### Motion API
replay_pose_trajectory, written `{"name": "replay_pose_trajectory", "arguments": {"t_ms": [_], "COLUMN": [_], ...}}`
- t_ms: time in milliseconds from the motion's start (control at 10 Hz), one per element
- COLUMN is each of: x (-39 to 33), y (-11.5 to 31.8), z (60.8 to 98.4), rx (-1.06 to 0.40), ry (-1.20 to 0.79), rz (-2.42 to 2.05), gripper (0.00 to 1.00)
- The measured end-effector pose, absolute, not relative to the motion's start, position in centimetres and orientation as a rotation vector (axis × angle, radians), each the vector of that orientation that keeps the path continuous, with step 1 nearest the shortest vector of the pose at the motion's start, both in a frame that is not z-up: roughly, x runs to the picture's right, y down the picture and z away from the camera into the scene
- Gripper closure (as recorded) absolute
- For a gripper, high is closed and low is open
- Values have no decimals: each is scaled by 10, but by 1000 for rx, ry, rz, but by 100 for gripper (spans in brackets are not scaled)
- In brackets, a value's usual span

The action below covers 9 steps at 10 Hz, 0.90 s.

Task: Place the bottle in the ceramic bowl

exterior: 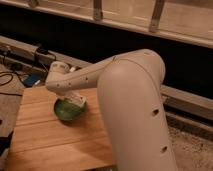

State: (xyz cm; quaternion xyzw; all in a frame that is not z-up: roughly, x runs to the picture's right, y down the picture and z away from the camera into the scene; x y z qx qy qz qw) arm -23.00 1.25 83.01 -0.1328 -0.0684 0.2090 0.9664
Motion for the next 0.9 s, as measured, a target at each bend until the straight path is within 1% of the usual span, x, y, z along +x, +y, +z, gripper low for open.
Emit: {"name": "replay_pose_trajectory", "arguments": {"t_ms": [300,400,600,900], "x": [-214,-210,-213,-212], "y": [9,7,8,8], "z": [858,862,861,862], "rx": [-305,-313,-314,-314], "ry": [-169,-174,-177,-177], "rz": [443,447,445,447], "gripper": [100,96,92,64]}}
